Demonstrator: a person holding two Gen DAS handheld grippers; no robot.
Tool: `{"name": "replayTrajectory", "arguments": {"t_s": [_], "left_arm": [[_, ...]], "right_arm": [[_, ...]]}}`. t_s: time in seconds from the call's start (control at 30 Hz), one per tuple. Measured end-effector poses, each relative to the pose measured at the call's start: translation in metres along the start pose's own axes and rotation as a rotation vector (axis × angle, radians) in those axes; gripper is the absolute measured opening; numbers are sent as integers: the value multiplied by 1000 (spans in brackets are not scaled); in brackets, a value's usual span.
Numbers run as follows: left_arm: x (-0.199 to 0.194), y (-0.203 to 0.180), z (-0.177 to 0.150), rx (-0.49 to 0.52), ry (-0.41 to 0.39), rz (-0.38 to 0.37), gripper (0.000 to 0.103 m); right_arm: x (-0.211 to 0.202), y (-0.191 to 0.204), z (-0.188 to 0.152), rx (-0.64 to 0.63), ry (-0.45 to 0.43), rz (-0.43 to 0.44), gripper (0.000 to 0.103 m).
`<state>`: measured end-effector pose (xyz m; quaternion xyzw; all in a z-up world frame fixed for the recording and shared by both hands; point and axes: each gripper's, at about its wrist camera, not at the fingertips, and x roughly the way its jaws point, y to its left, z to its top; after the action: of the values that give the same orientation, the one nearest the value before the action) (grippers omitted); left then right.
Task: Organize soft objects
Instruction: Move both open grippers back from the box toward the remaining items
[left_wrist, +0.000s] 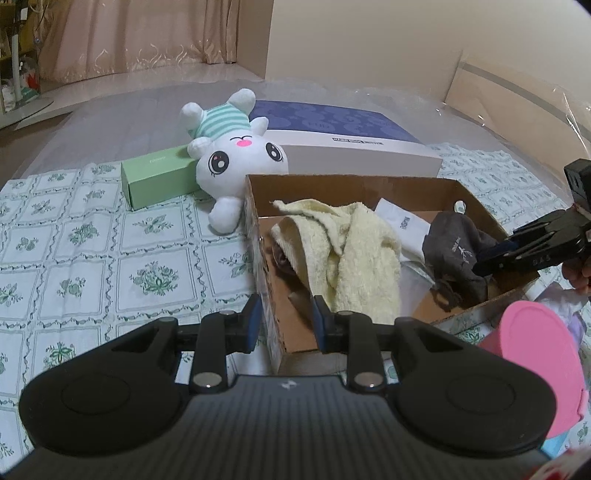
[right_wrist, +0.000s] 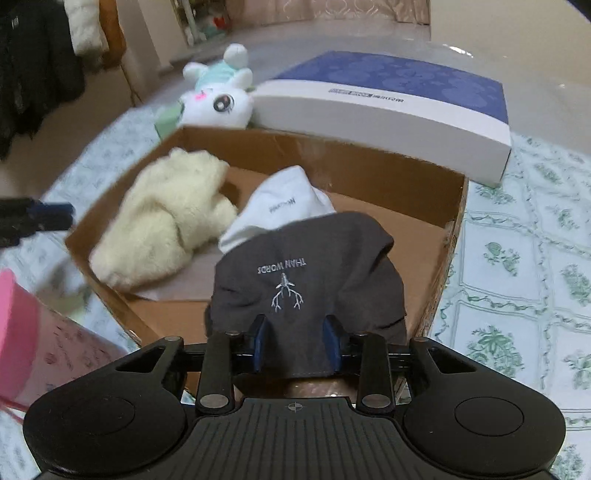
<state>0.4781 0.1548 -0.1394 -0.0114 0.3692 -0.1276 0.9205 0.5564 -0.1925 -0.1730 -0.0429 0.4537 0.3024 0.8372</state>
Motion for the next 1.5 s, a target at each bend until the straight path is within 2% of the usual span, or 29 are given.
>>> {"name": "replayTrajectory", "arguments": {"t_s": [0.13,0.2,0.27,0.43,0.63,0.83,1.1,1.33,1.5], "left_arm": [[-11,1,0,-22,-10,1,25],[-21,0,0,-37,-13,0,25],[-33,-3,0,-44,-20,1,25],[-73,-14,-6,-58,-38,31,26],[-129,-30,-21,-73,-54,66,30],[-186,-51,-43,-86,-84,114,36],[-241,-77,-91,-110,-80,186,37],[-273,-101,-134,-145,-68,213,37],[-284,-119,-161,-153,-70,261,37]], "right_arm": [[-22,3,-1,10,-59,16,35],[-42,8,-4,8,-113,27,40],[-64,13,-8,10,-175,28,51],[-115,33,-25,37,-307,23,54],[-162,52,-64,83,-380,24,54],[-199,67,-107,141,-404,30,54],[-237,88,-177,246,-416,10,54],[-257,105,-223,305,-400,-30,54],[-260,117,-246,310,-367,-44,54]]}}
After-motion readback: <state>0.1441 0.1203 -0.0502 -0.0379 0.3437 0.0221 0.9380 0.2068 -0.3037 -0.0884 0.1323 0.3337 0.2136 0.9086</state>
